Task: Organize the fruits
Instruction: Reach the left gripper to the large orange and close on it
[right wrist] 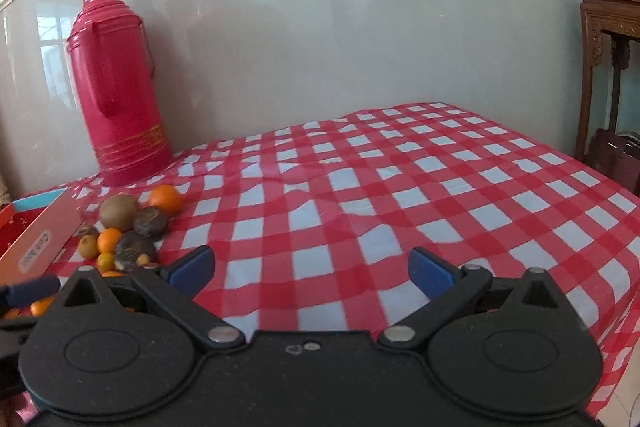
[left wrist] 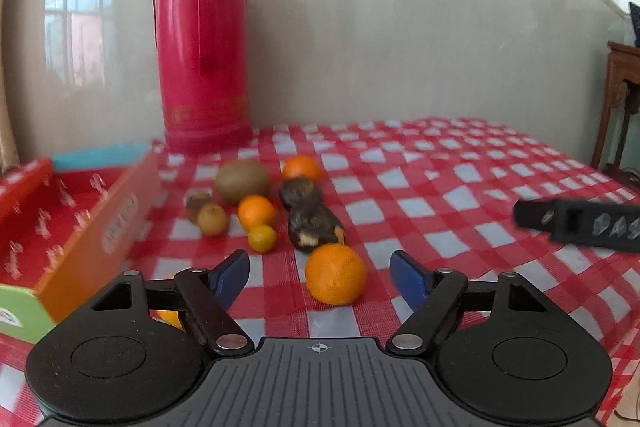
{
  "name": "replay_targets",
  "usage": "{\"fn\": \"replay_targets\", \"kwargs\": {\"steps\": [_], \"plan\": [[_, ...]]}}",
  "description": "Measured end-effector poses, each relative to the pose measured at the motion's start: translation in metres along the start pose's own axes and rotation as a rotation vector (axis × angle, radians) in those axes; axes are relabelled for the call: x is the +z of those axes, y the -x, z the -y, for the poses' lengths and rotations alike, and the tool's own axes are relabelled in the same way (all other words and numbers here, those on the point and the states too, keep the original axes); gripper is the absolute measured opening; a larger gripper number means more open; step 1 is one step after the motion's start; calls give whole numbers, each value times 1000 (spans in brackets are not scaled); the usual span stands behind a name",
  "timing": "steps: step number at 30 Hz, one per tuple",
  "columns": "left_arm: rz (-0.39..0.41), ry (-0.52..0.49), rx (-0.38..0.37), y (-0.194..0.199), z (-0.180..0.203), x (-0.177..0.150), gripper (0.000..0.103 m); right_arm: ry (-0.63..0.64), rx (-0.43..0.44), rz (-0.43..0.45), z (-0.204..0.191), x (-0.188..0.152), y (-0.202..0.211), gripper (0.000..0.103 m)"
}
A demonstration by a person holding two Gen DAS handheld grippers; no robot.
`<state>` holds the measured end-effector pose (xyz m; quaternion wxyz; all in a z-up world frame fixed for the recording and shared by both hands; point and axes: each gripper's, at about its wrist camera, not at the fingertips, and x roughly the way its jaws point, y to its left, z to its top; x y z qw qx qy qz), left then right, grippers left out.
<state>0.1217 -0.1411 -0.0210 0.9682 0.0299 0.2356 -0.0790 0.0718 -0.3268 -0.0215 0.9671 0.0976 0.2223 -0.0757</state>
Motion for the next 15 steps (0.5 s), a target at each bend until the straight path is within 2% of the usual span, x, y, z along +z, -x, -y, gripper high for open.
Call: {"fn": "replay_targets", "kwargs": {"steps": [3, 4, 5, 6, 11, 15], "plan": [[-48, 38, -16, -13, -2, -3, 77, 14, -30, 2, 4, 2, -6, 97], [-55, 43, -19, -17, -1, -4, 73, 13, -34, -2, 6, 2, -7, 97], [-64, 46, -25, -20, 1, -4, 58, 12, -35, -8, 7, 2, -8, 97], [-80, 49, -36, -24, 1, -4, 37, 13, -34, -15, 8, 1, -9, 97], [-67, 31, -42, -21, 7, -4, 37, 41, -27, -16, 11, -1, -8, 97], [15, 3, -14, -4, 2, 5, 37, 5, -23, -16, 13, 2, -8, 97]]}}
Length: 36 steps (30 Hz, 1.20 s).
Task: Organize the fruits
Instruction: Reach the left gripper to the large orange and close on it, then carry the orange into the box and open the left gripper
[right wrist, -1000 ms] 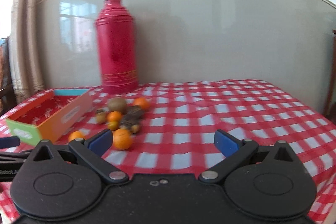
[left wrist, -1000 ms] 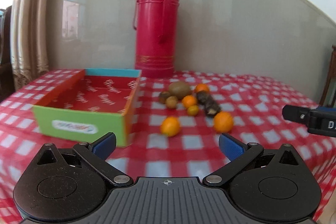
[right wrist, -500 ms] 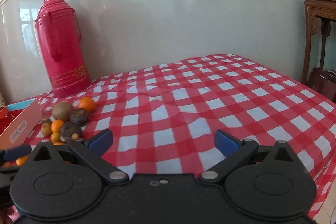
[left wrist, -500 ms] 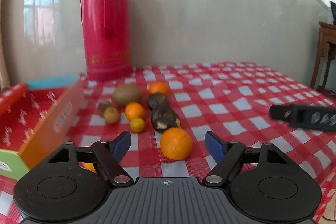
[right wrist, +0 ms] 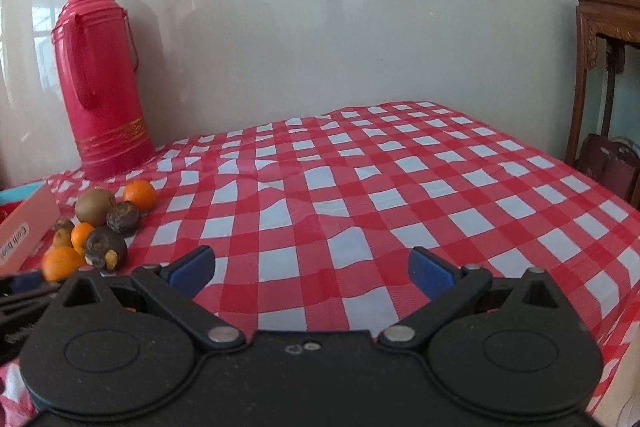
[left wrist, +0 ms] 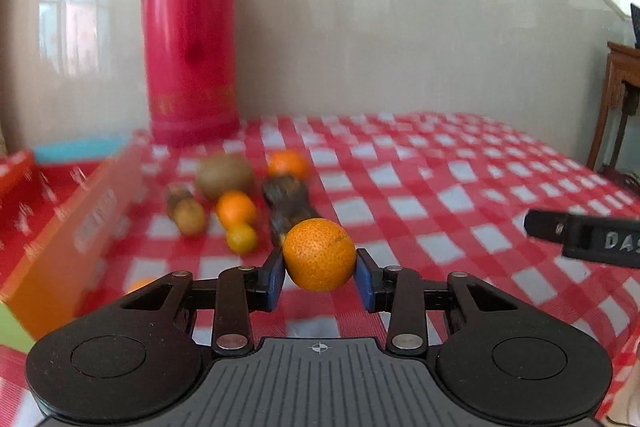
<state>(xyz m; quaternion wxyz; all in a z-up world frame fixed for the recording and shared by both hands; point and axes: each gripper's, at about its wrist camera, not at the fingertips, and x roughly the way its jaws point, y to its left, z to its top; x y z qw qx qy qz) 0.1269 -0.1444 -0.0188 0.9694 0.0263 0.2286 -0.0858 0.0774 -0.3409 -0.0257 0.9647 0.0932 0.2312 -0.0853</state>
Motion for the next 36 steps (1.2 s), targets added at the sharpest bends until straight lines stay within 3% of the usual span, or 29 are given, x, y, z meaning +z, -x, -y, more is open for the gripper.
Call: {"fn": "replay_targets", "kwargs": {"steps": [3, 8, 16, 17, 18, 20, 23, 36], "plan": [[69, -7, 56, 17, -15, 8, 37, -11, 21, 4, -9, 2, 0, 97], [118, 19, 164, 36, -66, 15, 37, 32, 93, 13, -48, 2, 2, 97], [95, 112, 299, 43, -156, 11, 38, 105, 238, 21, -110, -6, 9, 97], [80, 121, 299, 41, -162, 8, 41, 113, 253, 24, -116, -7, 10, 97], [72, 141, 297, 39, -168, 6, 67, 125, 272, 26, -122, -9, 11, 97], [106, 150, 306, 46, -171, 2, 103, 147, 285, 35, -133, -11, 13, 97], [164, 134, 313, 60, -173, 1, 103, 165, 300, 65, -143, -15, 19, 97], [162, 134, 357, 70, -184, -8, 103, 272, 283, 38, -163, -20, 11, 97]]}}
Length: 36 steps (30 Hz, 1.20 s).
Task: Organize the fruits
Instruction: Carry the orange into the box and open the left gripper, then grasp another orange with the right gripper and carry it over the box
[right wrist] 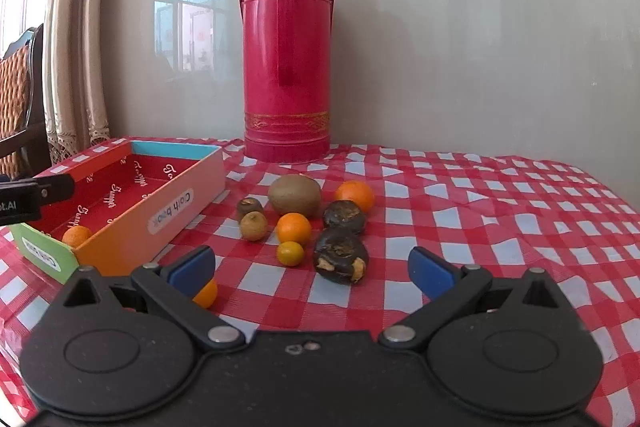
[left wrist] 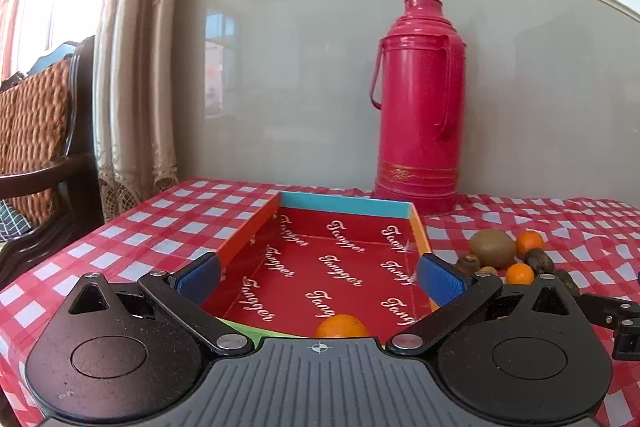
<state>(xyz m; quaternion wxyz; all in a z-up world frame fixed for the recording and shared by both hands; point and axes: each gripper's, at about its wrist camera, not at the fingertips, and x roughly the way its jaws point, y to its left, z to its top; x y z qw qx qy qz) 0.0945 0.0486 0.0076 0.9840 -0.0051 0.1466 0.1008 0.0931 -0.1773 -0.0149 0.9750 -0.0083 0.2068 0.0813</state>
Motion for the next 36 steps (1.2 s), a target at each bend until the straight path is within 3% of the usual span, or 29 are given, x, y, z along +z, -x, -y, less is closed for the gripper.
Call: {"fn": "replay_targets", "kwargs": {"steps": [3, 10, 12, 18, 20, 24, 27, 32, 36], "plan": [[-3, -3, 10, -1, -3, 0, 103, 10, 44, -6, -7, 0, -1, 96], [-4, -7, 32, 1, -15, -1, 103, 85, 127, -63, -40, -3, -12, 72], [-6, -5, 43, 1, -22, -2, 103, 97, 139, -73, -49, -2, -16, 71], [-16, 16, 80, 0, -48, -4, 103, 112, 124, -144, -67, -6, -37, 54], [-15, 24, 93, 0, -56, -5, 103, 117, 113, -173, -69, -7, -42, 25], [-11, 42, 113, 2, -72, -5, 103, 104, 72, -141, -69, -2, -41, 25], [-10, 51, 125, 3, -82, -6, 103, 64, 58, -60, -67, 7, -31, 25], [-12, 42, 142, 5, -93, -9, 103, 32, 131, 76, -79, 20, -15, 25], [-20, 44, 158, 5, -103, -12, 103, 58, 204, 82, -104, 22, -19, 25]]}}
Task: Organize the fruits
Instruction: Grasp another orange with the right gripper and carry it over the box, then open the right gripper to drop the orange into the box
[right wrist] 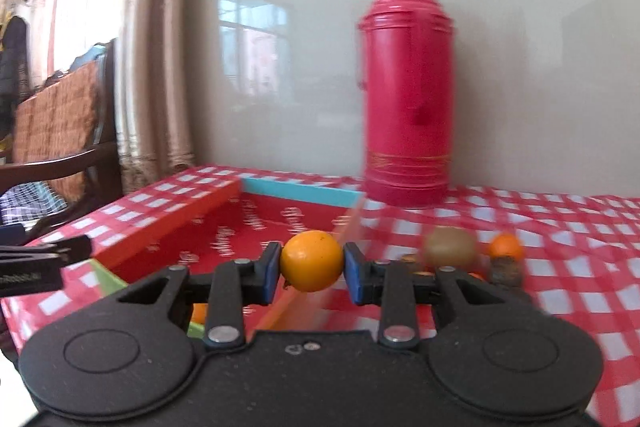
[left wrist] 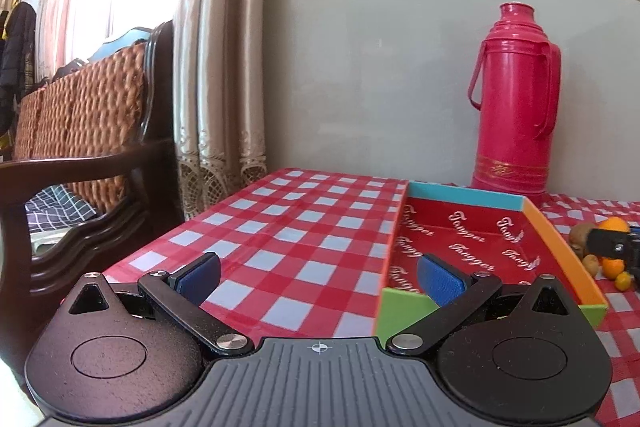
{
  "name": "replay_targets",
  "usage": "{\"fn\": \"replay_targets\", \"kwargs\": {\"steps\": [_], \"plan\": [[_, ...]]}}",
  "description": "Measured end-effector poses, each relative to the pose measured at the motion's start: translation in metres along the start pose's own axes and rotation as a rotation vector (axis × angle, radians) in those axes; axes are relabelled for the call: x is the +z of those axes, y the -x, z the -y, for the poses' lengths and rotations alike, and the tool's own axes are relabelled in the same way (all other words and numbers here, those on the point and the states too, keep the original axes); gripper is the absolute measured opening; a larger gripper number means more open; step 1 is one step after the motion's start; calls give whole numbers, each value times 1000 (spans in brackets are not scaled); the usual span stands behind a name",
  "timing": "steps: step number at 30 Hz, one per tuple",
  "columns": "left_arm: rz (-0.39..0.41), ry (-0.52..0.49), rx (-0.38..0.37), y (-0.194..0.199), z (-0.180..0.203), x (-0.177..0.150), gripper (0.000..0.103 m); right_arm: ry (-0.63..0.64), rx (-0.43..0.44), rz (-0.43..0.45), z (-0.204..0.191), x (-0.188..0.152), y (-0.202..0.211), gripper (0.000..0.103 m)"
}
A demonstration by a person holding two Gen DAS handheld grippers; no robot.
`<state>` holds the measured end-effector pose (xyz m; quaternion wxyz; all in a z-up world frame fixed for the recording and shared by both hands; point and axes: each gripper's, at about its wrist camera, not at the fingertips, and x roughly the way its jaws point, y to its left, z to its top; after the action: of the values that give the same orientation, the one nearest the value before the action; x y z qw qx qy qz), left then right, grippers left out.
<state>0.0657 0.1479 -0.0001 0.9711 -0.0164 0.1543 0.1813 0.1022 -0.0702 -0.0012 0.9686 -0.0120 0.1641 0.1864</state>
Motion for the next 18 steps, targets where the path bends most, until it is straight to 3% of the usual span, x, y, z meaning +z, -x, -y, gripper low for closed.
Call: {"fn": "replay_targets", "kwargs": {"steps": [1, 3, 4, 5, 7, 10, 11, 18], "plan": [[-3, 2, 3, 0, -1, 0, 103, 4, 15, 0, -5, 0, -3, 26], [-8, 7, 3, 0, -4, -1, 103, 12, 37, 6, -15, -1, -7, 45], [-9, 9, 4, 0, -4, -1, 103, 10, 39, 20, -19, -3, -8, 71], [-9, 11, 4, 0, -5, -1, 103, 4, 33, 44, -21, -3, -3, 87], [-10, 10, 6, 1, -5, -1, 103, -2, 17, 100, -24, -1, 2, 86], [-23, 30, -10, 0, -5, 1, 103, -7, -34, 142, -18, 2, 6, 98], [-27, 39, -16, 1, -5, 1, 103, -14, -54, 148, -14, 2, 7, 97], [-28, 47, -39, 8, 8, 3, 103, -87, -140, 116, 19, -2, 16, 97]]}}
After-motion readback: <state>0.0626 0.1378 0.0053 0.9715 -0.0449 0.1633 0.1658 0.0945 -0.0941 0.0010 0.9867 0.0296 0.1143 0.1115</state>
